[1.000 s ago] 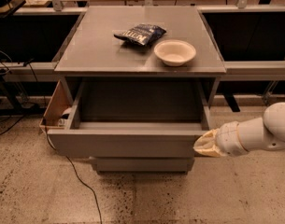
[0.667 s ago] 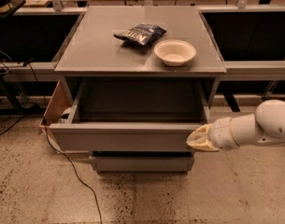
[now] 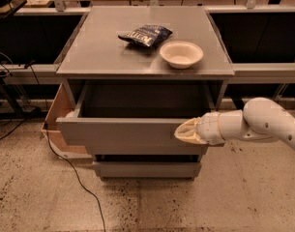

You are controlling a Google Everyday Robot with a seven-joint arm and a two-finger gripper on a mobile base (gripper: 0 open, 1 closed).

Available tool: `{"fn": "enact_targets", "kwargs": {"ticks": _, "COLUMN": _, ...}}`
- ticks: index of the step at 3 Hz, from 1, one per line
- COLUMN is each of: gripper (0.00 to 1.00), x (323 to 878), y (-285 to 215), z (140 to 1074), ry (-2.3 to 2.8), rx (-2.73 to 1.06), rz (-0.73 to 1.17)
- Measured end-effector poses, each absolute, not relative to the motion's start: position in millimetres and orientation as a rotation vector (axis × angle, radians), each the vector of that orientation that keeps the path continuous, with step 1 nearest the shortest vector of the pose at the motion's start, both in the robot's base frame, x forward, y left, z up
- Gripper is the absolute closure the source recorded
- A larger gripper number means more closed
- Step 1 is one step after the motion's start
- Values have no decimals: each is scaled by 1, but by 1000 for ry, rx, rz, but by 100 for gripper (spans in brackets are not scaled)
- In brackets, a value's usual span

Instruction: Close top drawer

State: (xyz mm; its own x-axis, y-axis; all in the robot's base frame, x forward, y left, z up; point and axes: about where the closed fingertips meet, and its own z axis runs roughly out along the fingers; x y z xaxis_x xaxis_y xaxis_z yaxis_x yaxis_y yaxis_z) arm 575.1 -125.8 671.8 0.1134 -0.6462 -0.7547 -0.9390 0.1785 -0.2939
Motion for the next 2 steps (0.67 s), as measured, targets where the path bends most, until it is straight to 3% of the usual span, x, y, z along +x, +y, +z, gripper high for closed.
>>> {"fn": "enact_targets", "kwargs": {"ticks": 2, "gripper": 100, "x": 610, "y": -77, "z": 684, "ry": 1499, "rx": -1515, "rz": 383}}
